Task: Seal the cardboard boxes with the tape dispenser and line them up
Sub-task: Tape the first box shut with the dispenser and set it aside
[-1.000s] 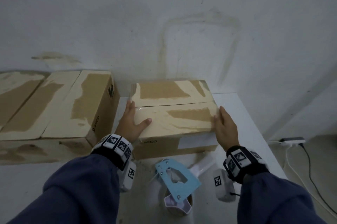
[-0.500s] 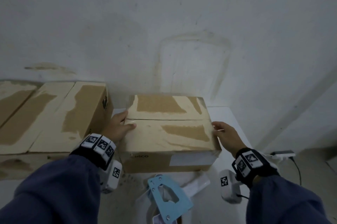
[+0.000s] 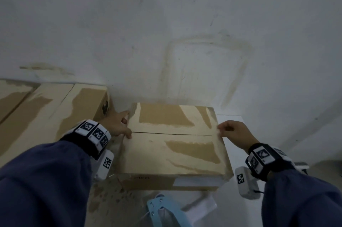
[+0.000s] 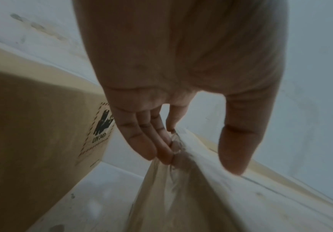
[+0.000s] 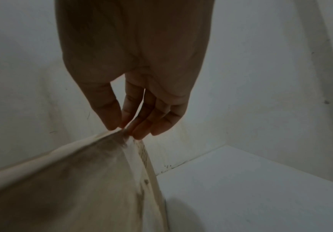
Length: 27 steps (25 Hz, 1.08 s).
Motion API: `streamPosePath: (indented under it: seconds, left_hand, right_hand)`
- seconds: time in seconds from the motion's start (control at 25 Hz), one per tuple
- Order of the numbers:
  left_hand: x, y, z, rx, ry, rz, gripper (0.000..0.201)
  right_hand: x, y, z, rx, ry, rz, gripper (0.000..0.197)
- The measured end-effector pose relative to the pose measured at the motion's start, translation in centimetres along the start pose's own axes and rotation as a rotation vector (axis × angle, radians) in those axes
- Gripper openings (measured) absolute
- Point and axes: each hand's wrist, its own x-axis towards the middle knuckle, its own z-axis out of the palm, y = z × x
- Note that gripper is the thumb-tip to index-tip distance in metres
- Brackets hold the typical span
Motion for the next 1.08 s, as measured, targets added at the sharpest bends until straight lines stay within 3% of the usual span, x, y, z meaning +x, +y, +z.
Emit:
streamPosePath:
  seconds: [0.16, 0.36, 0.6, 0.72, 0.84, 0.96, 1.08]
  left_hand:
    - [1.5, 0.5, -0.4, 0.051, 0.001, -0.015, 0.084]
    - [3.9, 1.1, -1.6, 0.069, -0.023, -0.031, 0.062]
    - [6.0, 1.1, -2.2, 0.065, 0.021, -0.037, 0.04]
    - [7.1, 1.4, -3.4, 0.079, 0.08, -0.089, 0.047]
    - [8.2, 2.6, -3.9, 0.211, 0.157, 0.06, 0.07]
    - [9.0, 3.4, -3.0, 0.142, 0.075, 0.142, 0.046]
    - [9.1, 2.4, -2.9, 0.066, 0.059, 0.131, 0.028]
  right_hand:
    - [3.2, -0.8, -0.1, -0.005, -0.05, 0.025, 0.019]
    - [8.0, -1.8, 0.0, -0.028, -0.002, -0.023, 0.012]
    - [9.5, -1.3, 0.6, 0.034, -0.007, 0.015, 0.01]
    - [9.7, -1.3, 0.3, -0.027, -0.004, 0.01, 0.014]
    - [10.1, -2.1, 0.3, -0.104, -0.043, -0.051, 0.03]
    - [10.7, -3.1, 0.6, -0.182, -0.176, -0.098, 0.036]
    - [10.4, -3.3, 0.3, -0.162, -0.215, -0.014, 0.03]
